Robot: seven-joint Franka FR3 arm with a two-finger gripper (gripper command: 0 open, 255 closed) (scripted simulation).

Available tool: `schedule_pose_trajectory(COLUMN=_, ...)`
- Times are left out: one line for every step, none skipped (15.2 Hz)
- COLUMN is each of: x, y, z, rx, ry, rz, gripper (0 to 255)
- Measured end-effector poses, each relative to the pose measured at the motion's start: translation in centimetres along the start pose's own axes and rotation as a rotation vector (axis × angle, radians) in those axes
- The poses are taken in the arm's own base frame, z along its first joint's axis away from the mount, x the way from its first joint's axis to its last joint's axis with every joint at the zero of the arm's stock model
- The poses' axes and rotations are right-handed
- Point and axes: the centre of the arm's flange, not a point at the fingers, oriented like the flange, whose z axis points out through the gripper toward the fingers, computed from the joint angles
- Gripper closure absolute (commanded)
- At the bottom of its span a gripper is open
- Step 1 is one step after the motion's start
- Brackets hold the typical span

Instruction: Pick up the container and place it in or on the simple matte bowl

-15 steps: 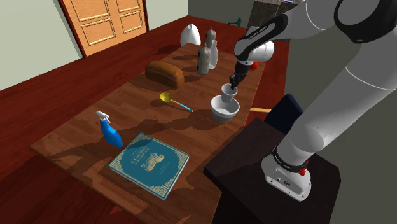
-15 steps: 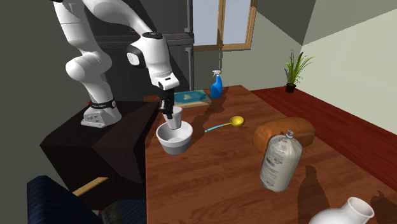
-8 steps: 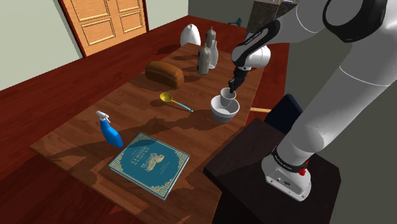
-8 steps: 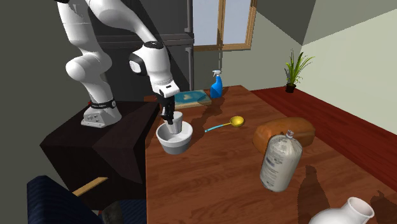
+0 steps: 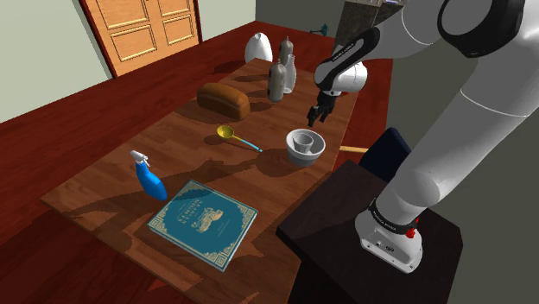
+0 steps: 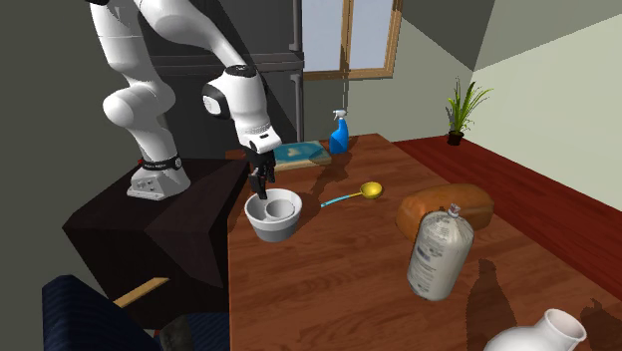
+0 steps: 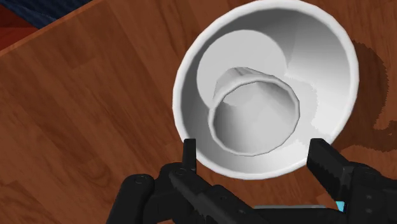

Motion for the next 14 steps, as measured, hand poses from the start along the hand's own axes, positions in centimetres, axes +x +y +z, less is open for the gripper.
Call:
schedule_pose_trajectory(x=0.0, y=0.0, z=0.0, rx=0.0, ry=0.0, rz=0.0, gripper=0)
schedule_pose_trajectory(x=0.0, y=0.0, z=0.0, rx=0.0, ry=0.0, rz=0.0, gripper=0)
schedule_pose_trajectory(x=0.0, y=0.0, z=0.0, rx=0.0, ry=0.0, rz=0.0, gripper=0)
schedule_pose_trajectory(x=0.1, y=0.0, z=-0.6, rx=0.0, ry=0.001, rz=0.0, gripper=0)
schedule_pose_trajectory(x=0.1, y=-0.1, z=-1.7, rx=0.0, ry=0.001, rz=0.0, gripper=0)
schedule_pose_trajectory(x=0.0, y=0.0, z=-2.9, rx=0.0, ry=0.001, rz=0.0, gripper=0)
schedule_pose_trajectory(x=0.1, y=0.1, z=-3.7, rx=0.001, ry=0.002, rz=0.0, gripper=0)
schedule_pose_trajectory(x=0.0, y=0.0, z=-4.3, rx=0.0, ry=0.001, rz=0.0, gripper=0)
schedule_pose_trajectory(x=0.0, y=0.0, z=-4.7, rx=0.0, ry=0.001, rz=0.0, gripper=0)
schedule_pose_trajectory(x=0.0, y=0.0, z=-4.8, rx=0.0, ry=0.001, rz=0.0, gripper=0)
schedule_pose_trajectory(x=0.0, y=0.0, z=-4.9, rx=0.0, ry=0.0, rz=0.0, gripper=0)
schedule_pose_trajectory(x=0.0, y=0.0, z=-5.0, rx=0.0, ry=0.0, rz=0.0, gripper=0)
schedule_pose_trajectory(x=0.0, y=0.0, z=-5.0, rx=0.0, ry=0.0, rz=0.0, gripper=0)
schedule_pose_trajectory(x=0.0, y=0.0, z=-5.0, rx=0.0, ry=0.0, rz=0.0, gripper=0)
